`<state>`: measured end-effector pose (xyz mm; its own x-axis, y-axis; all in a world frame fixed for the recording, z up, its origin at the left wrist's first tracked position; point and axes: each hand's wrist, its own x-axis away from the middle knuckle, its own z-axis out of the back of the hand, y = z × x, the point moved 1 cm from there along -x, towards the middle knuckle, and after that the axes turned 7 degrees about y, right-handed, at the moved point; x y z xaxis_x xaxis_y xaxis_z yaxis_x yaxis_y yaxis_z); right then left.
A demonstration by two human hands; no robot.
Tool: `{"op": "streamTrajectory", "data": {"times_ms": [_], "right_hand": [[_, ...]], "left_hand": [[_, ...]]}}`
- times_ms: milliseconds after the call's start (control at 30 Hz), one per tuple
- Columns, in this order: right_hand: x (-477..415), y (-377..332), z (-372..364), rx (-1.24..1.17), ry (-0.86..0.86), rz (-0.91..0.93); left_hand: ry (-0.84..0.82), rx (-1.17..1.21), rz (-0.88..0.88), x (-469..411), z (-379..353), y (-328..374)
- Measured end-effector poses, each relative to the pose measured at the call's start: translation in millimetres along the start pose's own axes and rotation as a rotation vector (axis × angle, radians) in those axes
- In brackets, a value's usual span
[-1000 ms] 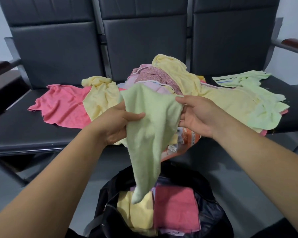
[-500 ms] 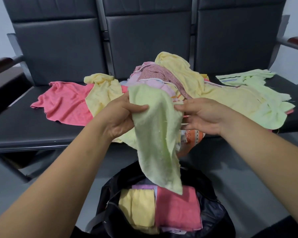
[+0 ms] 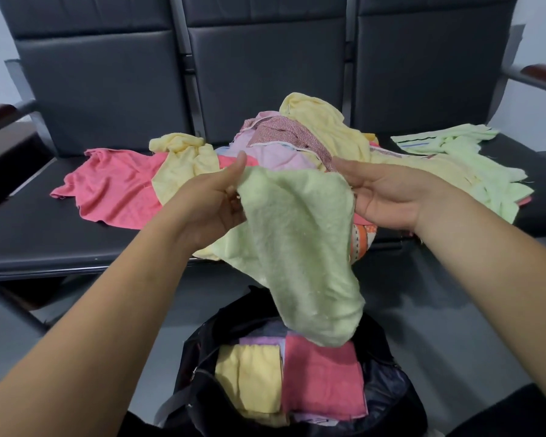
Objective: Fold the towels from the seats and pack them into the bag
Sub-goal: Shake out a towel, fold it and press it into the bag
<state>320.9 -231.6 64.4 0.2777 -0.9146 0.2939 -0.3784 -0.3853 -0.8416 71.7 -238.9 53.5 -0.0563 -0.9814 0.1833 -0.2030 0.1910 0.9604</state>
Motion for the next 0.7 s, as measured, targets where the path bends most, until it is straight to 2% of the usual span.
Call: {"op": "streamTrajectory", "data": {"times_ms": [133,200,300,400,533,600,700], "right_hand": [[1,2,3,0.139,0.058,0.031],[-3,2,8,0.199,0.154,0.113],[-2,-1,12,0.307,0.240,0.192],[1,-2,7,0.196,0.178,0.153],[8,-10,-2,-0.101,0.066,0.110],[12,-16,-4,-0.213,0.003,0.126],[17,-18,-9,-0.065,0.017,0.162]], "left_hand": [[-0.147,0.015,-0.104,-2,4,-4],[-0.138,-0.145,-0.181,-2,8,-6],[-0.034,-0.390,-0.308,-1,10,-5],[0.009,-0.282,-0.226,2,6,-3],[-0.050,-0.049,-0.124,10,-3,9],[-0.112,0.075,-0.134,12,-3,16],[-0.154,0.084,-0.218,10,0,18]]}}
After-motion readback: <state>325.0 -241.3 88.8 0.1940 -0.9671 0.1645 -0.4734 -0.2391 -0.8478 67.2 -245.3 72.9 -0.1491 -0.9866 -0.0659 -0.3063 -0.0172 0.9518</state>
